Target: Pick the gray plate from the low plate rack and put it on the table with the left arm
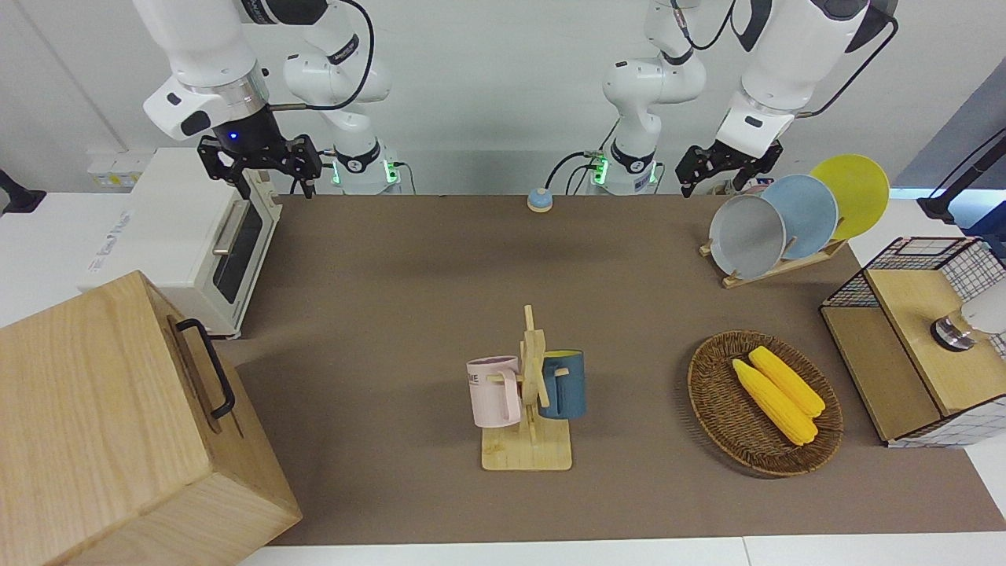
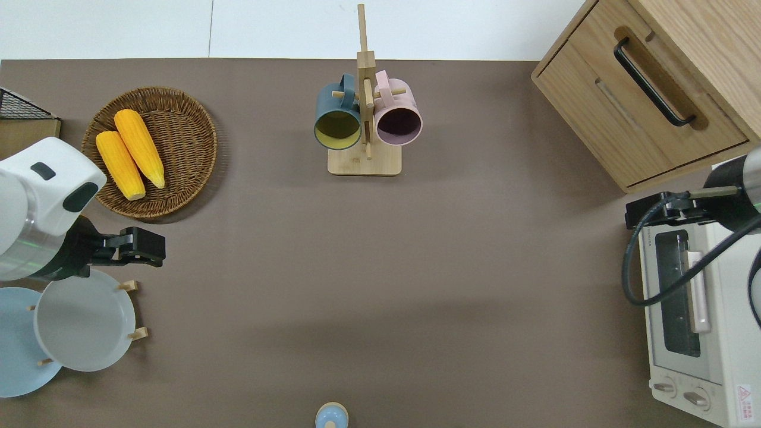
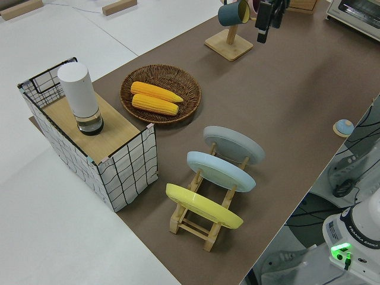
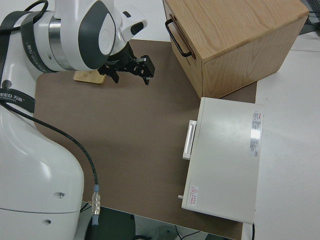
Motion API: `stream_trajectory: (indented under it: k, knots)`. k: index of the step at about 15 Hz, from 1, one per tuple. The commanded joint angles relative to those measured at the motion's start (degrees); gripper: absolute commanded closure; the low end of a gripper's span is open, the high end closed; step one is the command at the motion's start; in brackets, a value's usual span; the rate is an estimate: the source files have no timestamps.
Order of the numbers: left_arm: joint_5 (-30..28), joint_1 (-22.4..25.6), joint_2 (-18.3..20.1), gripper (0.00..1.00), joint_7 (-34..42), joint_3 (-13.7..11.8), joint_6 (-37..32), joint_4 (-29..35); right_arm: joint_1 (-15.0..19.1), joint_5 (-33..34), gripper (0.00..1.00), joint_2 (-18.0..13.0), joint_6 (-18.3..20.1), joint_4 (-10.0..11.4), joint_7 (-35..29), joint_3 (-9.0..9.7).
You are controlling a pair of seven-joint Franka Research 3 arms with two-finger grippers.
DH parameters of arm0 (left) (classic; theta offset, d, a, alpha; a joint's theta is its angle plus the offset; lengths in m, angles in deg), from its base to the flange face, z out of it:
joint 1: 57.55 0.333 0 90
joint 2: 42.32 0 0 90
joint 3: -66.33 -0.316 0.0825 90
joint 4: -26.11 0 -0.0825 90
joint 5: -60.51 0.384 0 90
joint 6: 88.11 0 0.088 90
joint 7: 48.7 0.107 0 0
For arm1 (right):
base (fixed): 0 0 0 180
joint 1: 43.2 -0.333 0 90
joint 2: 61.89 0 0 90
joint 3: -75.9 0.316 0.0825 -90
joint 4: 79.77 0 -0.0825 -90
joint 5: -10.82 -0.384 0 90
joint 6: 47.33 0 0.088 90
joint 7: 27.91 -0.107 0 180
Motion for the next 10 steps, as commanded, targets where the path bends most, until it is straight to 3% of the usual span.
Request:
stream_trajectory:
  k: [1, 10]
  knots:
    - [-0.8, -0.4, 0.0, 0.00, 1.6, -0.8, 3.0, 2.1, -0.4, -0.2, 0.017, 0.0, 0.1, -0.4, -0.2, -0.34]
    - [-0.8, -1.0, 0.3, 0.00, 1.7, 0.1, 3.0, 2.1, -0.4, -0.2, 0.017, 0.0, 0.1, -0.4, -0.2, -0.34]
